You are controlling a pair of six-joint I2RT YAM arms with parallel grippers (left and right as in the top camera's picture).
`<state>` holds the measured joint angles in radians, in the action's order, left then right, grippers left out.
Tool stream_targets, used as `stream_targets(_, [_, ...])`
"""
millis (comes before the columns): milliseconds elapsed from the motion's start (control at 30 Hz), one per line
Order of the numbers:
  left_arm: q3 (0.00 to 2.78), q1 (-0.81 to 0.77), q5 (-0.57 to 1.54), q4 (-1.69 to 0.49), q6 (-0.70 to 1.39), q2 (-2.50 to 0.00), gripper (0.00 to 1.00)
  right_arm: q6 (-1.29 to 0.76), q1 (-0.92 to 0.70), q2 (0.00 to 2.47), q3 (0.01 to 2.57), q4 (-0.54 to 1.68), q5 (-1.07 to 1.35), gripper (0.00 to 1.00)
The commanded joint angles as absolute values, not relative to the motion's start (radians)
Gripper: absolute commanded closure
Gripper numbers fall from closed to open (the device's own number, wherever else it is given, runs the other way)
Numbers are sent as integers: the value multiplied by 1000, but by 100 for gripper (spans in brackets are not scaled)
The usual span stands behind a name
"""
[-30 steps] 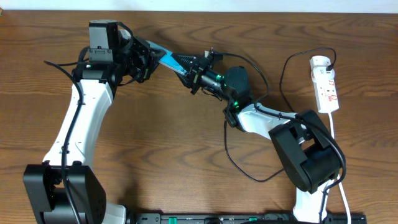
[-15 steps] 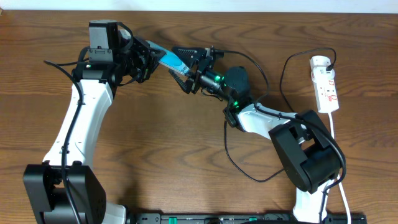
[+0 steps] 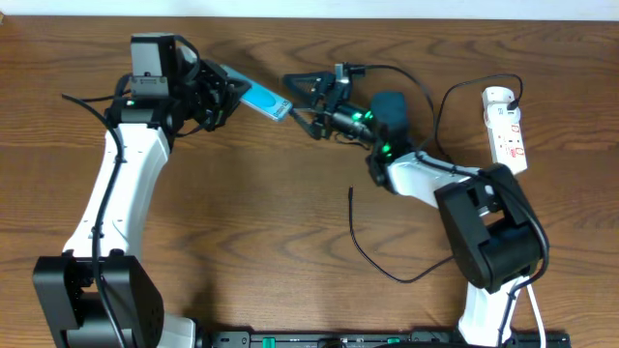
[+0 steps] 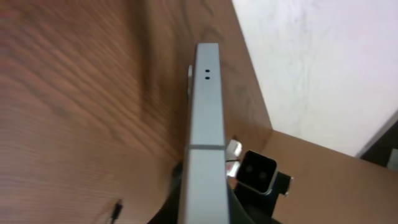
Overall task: Plug charger to phone and switch on socket
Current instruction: 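Open the right gripper and pull it back from the phone's top edge, then move the right gripper down over the black cable's plug end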
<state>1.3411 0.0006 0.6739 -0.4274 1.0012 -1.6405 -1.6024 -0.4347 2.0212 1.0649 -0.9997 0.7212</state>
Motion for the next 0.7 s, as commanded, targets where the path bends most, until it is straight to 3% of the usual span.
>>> stream_targets(0, [1343, 39, 678, -457, 915, -1644, 93, -1433, -370, 2014, 1068, -933, 866, 1])
stream_targets(367, [1343, 141, 984, -463, 742, -1644, 92, -933, -219, 2003, 1069, -326, 955, 1])
stream_targets(667, [1343, 142, 1175, -488, 593, -1647, 93, -604, -199, 1847, 1081, 215, 621, 1])
